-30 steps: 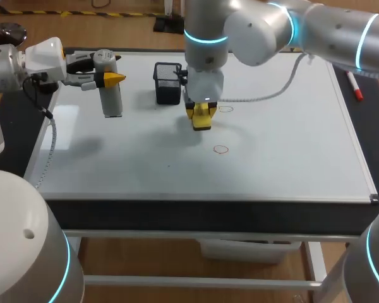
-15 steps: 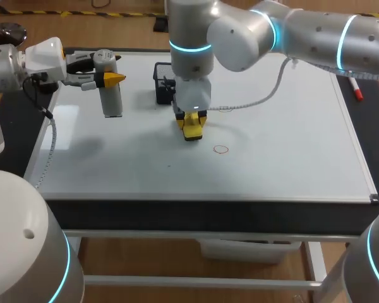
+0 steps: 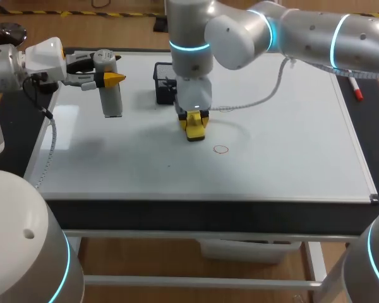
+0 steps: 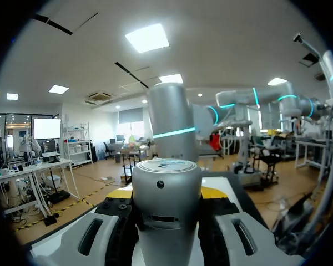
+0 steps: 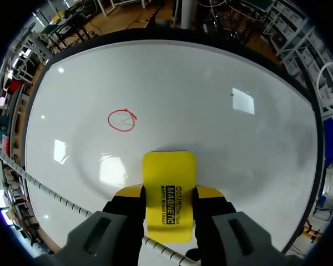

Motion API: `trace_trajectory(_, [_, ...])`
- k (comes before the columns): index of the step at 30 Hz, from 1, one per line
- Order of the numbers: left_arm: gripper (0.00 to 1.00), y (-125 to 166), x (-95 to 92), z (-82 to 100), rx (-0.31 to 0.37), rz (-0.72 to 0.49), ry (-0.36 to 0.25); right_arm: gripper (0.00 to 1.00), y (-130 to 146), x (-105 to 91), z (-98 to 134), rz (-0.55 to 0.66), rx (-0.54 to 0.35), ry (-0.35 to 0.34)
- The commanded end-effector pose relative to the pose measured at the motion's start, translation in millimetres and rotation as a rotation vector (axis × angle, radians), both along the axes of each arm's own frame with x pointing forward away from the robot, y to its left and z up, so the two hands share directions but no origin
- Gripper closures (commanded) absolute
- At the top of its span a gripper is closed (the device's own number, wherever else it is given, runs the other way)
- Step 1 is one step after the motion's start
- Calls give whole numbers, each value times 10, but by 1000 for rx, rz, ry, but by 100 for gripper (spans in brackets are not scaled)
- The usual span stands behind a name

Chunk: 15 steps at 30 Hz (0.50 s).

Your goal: Pick up the inspection probe, press it on each red-marked spot on the whiteboard one by one, put down the probe, pick up the eraser, and wipe off all the red marks.

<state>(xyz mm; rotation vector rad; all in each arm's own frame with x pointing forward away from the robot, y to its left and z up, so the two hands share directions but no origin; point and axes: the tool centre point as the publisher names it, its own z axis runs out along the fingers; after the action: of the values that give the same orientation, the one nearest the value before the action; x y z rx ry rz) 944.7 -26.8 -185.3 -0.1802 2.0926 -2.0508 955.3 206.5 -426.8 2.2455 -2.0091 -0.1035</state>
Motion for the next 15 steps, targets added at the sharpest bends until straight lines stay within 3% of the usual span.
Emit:
trace_trajectory(1, [100, 0, 2, 11, 0, -1, 0, 100, -39, 17, -21, -4, -4, 4])
trace_trajectory(15, [100, 0, 2, 11, 0, -1, 0, 100, -360, 113, -56, -60, -27, -2])
